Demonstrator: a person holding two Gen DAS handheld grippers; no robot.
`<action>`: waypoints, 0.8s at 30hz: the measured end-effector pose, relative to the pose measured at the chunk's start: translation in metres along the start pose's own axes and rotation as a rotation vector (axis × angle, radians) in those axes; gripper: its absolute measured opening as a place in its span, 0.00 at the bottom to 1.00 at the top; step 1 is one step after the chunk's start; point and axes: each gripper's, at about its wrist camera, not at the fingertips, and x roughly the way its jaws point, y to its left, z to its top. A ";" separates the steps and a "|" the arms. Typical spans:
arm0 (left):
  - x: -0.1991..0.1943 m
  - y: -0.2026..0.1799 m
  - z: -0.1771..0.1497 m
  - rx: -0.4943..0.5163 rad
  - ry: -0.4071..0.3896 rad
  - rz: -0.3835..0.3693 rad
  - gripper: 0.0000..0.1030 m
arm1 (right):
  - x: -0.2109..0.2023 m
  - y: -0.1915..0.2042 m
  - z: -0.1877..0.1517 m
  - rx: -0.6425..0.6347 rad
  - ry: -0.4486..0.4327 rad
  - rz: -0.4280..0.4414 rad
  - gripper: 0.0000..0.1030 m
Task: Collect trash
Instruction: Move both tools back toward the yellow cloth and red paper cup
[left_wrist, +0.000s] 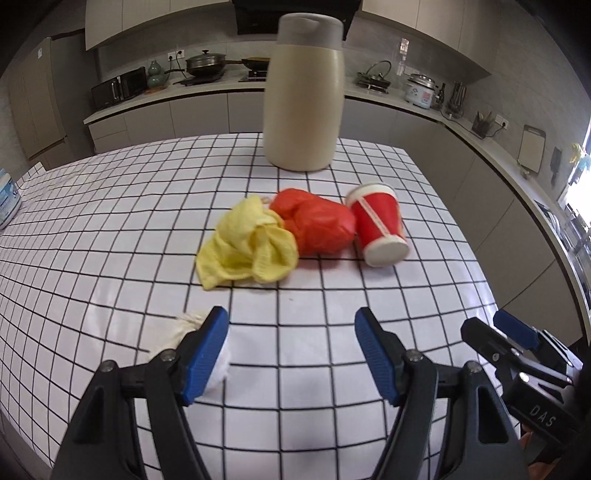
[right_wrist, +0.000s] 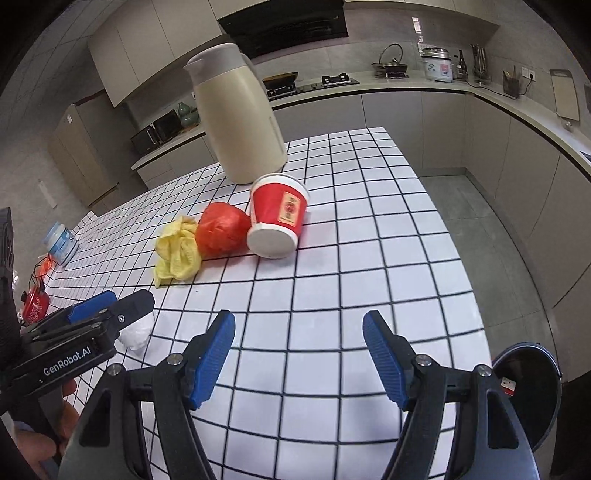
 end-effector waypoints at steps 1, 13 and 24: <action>0.002 0.003 0.004 0.001 -0.001 0.002 0.70 | 0.003 0.005 0.003 -0.001 -0.003 -0.002 0.71; 0.040 0.034 0.046 0.004 -0.010 0.000 0.70 | 0.046 0.026 0.048 0.001 -0.024 -0.031 0.72; 0.073 0.046 0.064 -0.008 0.016 -0.003 0.70 | 0.099 0.027 0.079 0.002 0.005 -0.054 0.74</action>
